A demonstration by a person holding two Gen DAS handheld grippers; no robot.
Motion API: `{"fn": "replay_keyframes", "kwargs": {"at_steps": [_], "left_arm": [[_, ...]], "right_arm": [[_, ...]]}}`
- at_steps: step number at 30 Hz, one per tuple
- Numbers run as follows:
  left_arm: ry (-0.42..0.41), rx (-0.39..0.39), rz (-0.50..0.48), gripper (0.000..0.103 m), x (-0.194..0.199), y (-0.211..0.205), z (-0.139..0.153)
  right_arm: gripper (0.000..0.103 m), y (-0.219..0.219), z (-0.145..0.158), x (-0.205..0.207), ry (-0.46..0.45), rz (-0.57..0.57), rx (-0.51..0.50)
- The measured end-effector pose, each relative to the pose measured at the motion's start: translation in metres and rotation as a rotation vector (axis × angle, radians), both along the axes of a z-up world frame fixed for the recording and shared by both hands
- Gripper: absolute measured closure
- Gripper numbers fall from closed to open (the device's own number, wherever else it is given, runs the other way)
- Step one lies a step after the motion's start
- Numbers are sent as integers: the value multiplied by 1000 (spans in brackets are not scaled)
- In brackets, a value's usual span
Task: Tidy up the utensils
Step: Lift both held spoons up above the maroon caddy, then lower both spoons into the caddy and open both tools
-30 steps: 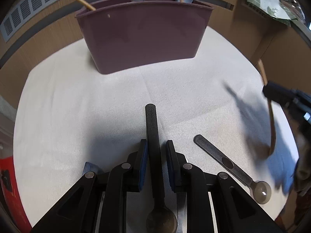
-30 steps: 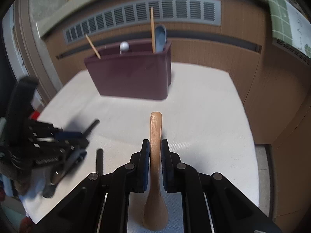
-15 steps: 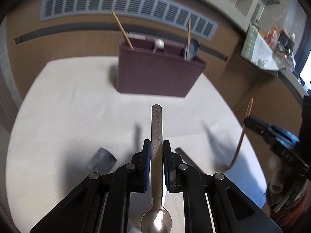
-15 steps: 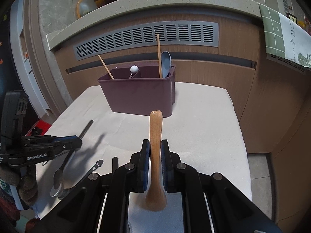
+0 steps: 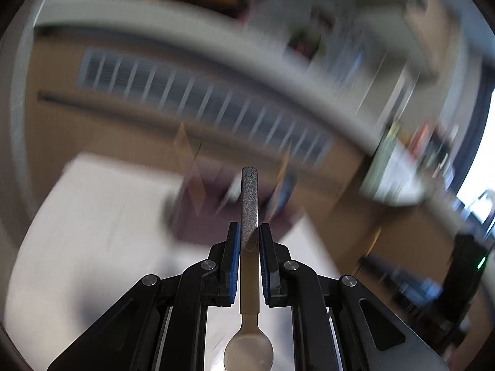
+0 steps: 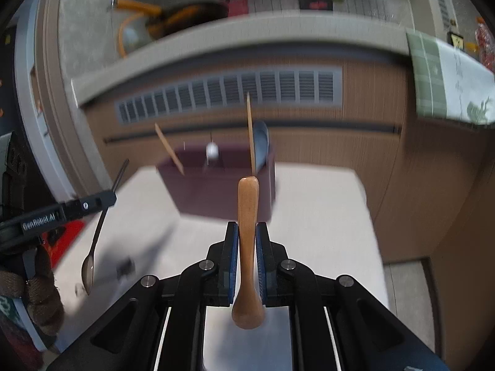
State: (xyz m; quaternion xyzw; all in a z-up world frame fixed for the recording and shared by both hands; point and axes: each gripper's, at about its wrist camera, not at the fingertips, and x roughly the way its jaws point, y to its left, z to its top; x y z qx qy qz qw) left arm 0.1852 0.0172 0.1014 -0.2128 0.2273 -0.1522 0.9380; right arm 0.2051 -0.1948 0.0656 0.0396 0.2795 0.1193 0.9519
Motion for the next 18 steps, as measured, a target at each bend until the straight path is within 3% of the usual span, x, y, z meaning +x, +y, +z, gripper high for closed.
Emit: {"fn": "replay_keyframes", "kwargs": {"at_steps": [1, 4, 7, 9, 11, 18], "left_arm": [[-61, -8, 8, 91, 1, -1, 13], [-352, 29, 94, 91, 2, -8, 57], [-496, 33, 99, 91, 13, -13, 71], [-515, 62, 111, 91, 28, -17, 70], [-481, 85, 145, 91, 56, -18, 59], [-307, 45, 210, 91, 126, -3, 5]], "right_arm": [[93, -2, 17, 3, -45, -5, 17], [93, -2, 71, 10, -198, -17, 25], [93, -1, 113, 19, -319, -17, 21], [93, 3, 128, 30, -360, -7, 6], [93, 9, 131, 46, -378, -1, -15], [93, 20, 89, 125, -259, 19, 5]]}}
